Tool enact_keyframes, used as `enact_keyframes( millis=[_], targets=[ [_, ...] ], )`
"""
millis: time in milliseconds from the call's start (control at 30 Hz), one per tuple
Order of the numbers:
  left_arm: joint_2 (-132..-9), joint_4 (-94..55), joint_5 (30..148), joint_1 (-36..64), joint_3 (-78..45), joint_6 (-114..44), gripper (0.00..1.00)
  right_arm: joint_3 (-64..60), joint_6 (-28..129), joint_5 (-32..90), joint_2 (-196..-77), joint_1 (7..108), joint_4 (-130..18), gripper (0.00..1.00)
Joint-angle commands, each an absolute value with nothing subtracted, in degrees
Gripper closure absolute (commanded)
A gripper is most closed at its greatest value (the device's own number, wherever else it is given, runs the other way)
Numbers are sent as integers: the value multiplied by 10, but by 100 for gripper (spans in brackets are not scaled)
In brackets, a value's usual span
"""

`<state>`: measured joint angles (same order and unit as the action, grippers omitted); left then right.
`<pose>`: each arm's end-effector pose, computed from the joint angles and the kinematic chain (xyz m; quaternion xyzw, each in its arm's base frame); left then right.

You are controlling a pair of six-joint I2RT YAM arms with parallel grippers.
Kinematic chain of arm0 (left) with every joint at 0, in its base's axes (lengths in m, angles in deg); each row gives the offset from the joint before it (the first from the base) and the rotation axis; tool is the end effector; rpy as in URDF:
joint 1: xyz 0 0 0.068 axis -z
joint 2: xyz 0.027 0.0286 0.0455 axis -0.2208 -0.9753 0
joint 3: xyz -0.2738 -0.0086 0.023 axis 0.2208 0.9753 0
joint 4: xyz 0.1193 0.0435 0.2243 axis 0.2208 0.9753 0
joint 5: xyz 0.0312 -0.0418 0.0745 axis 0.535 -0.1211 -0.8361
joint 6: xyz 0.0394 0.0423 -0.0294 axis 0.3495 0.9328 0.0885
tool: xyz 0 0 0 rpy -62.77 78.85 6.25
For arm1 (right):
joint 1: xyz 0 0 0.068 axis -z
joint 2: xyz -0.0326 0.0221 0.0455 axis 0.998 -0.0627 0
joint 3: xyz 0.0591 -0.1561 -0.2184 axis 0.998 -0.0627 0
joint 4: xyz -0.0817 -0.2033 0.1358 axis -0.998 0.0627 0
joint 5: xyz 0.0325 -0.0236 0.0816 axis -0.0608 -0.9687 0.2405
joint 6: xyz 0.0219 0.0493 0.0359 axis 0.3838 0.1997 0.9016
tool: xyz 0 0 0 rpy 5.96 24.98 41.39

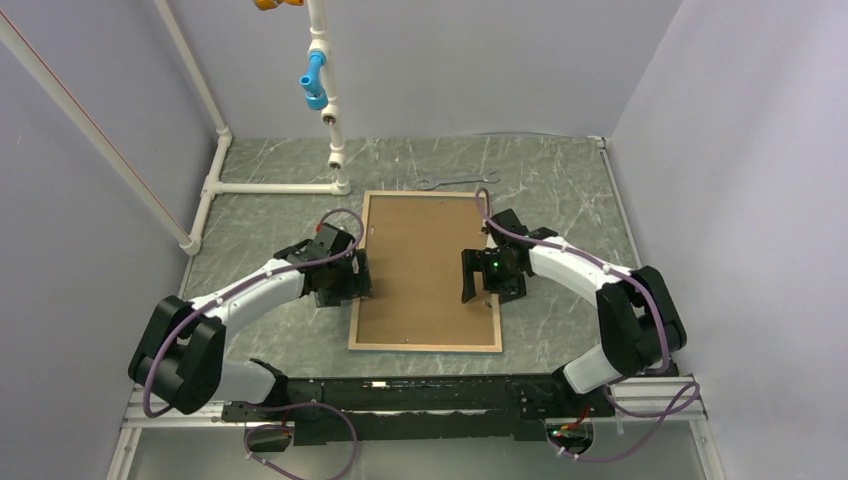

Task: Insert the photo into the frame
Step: Install the photo frame at the center of the board.

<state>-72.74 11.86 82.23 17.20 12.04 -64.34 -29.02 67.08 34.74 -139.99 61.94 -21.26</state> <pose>0.2178 -0.1272 0.1762 -0.0936 0.9685 -0.1447 0.1796 0.2365 0.1201 0.1678 -0.0269 0.9807 0.1664 0.0993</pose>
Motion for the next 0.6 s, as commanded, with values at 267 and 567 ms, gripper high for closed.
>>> enact_keyframes(
  millis=[267,567],
  targets=[
    [-718,127,815,146,136,-625,14,-229,694,244,-1428,547,-188,2],
    [-733,131,809,147,136,-623,14,-256,691,198,-1429,540,-179,9]
  ],
)
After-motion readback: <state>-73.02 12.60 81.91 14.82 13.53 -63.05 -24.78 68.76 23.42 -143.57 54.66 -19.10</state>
